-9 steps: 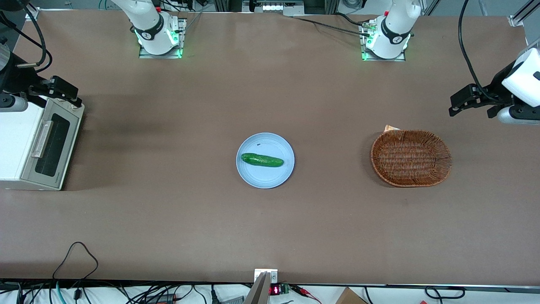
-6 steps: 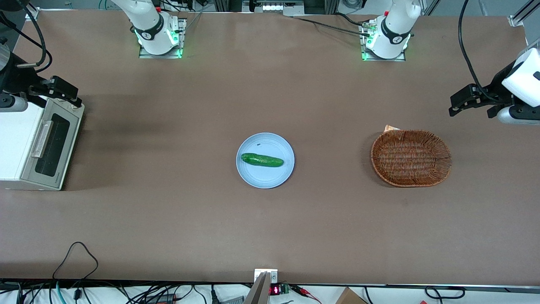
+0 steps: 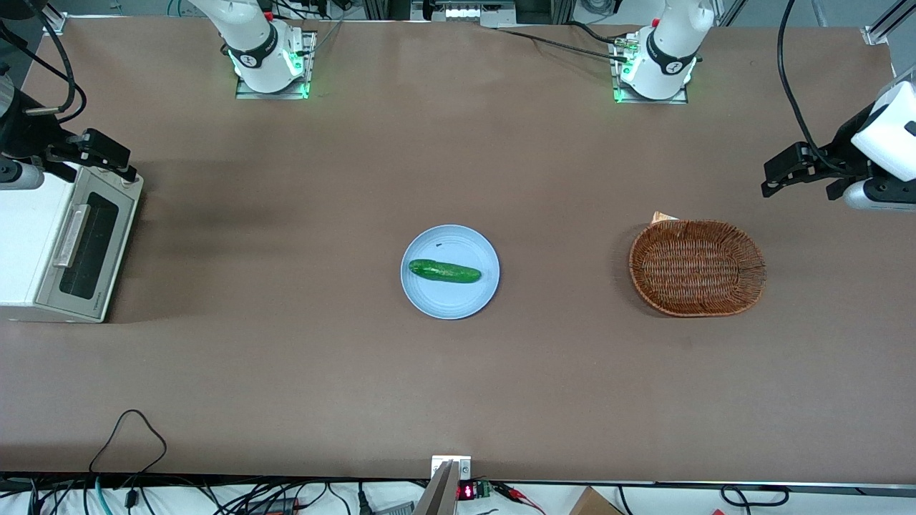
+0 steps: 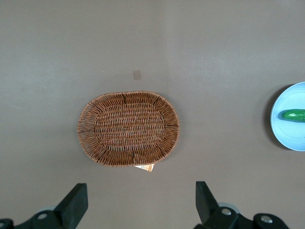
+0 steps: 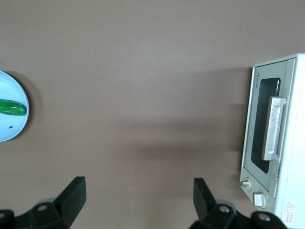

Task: Open oven door with right arm only

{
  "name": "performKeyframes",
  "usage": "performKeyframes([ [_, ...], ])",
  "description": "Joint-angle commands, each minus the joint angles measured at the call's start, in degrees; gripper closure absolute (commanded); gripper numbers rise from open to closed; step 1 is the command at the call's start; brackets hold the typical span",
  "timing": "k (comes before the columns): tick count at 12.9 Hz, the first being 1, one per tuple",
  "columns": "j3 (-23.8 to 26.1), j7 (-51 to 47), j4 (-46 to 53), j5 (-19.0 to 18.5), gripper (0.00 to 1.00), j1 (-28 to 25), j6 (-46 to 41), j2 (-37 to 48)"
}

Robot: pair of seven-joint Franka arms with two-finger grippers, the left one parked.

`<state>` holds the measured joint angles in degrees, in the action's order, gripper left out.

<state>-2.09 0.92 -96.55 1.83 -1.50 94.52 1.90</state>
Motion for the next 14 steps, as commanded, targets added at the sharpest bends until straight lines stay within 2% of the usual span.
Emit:
performKeyframes([
  [1, 0.1, 1.0, 1.4, 0.4, 0.00, 0.3, -2.0, -0.2],
  [3, 0.0, 1.2, 1.5, 0.5, 0.00, 0.4, -2.0, -0.2],
  [4, 0.1, 1.2, 1.5, 0.5, 0.07, 0.3, -2.1, -0.3],
  [6, 0.0, 0.6, 1.5, 0.6, 0.87, 0.3, -3.1, 0.1],
  [8, 0.0, 1.0, 1.6, 0.7, 0.91, 0.4, -3.2, 0.0],
  [9, 0.0, 0.5, 1.6, 0.7, 0.99, 0.4, -3.3, 0.0],
  [14, 0.0, 0.9, 1.6, 0.7, 1.00, 0.4, -3.3, -0.1],
])
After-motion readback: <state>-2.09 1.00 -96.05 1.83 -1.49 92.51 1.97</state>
